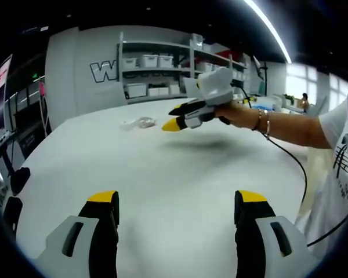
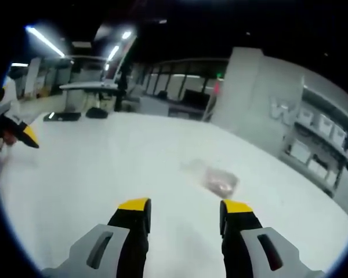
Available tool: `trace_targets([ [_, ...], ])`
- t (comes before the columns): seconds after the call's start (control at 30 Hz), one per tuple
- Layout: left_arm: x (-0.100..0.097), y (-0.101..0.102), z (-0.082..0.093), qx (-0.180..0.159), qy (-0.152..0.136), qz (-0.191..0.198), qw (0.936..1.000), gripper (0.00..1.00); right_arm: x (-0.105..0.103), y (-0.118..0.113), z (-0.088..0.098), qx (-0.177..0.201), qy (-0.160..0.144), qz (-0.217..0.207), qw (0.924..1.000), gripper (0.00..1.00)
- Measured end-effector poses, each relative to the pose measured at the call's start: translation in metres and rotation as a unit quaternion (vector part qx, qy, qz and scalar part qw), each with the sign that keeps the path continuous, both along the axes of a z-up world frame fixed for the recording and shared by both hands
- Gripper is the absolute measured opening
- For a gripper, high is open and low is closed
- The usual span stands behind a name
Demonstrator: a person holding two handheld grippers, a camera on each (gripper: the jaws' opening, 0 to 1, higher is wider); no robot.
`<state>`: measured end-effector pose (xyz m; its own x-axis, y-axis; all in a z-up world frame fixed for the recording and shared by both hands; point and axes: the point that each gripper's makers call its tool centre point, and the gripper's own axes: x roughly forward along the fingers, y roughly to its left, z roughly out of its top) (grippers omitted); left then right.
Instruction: Open the resealable bag by pulling the two sides of the seal apart until the entire bag opening is separated and visibly accessible.
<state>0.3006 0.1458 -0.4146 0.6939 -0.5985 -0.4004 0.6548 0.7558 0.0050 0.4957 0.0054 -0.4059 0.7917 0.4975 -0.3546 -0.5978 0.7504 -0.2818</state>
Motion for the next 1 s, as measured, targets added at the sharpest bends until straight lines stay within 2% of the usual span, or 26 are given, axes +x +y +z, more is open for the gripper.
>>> trace_targets([
  [0.63, -0.003, 0.004, 0.002, 0.004, 0.000, 0.000, 1.0000, 0.81, 0.009, 0.008, -0.004, -0.022, -0.006, 0.014, 0.9996, 0.44],
  [1.0, 0.000, 0.005, 0.003, 0.004, -0.002, 0.000, 1.0000, 0.81, 0.020, 0.012, -0.003, -0.043, -0.023, 0.021, 0.9986, 0.42],
])
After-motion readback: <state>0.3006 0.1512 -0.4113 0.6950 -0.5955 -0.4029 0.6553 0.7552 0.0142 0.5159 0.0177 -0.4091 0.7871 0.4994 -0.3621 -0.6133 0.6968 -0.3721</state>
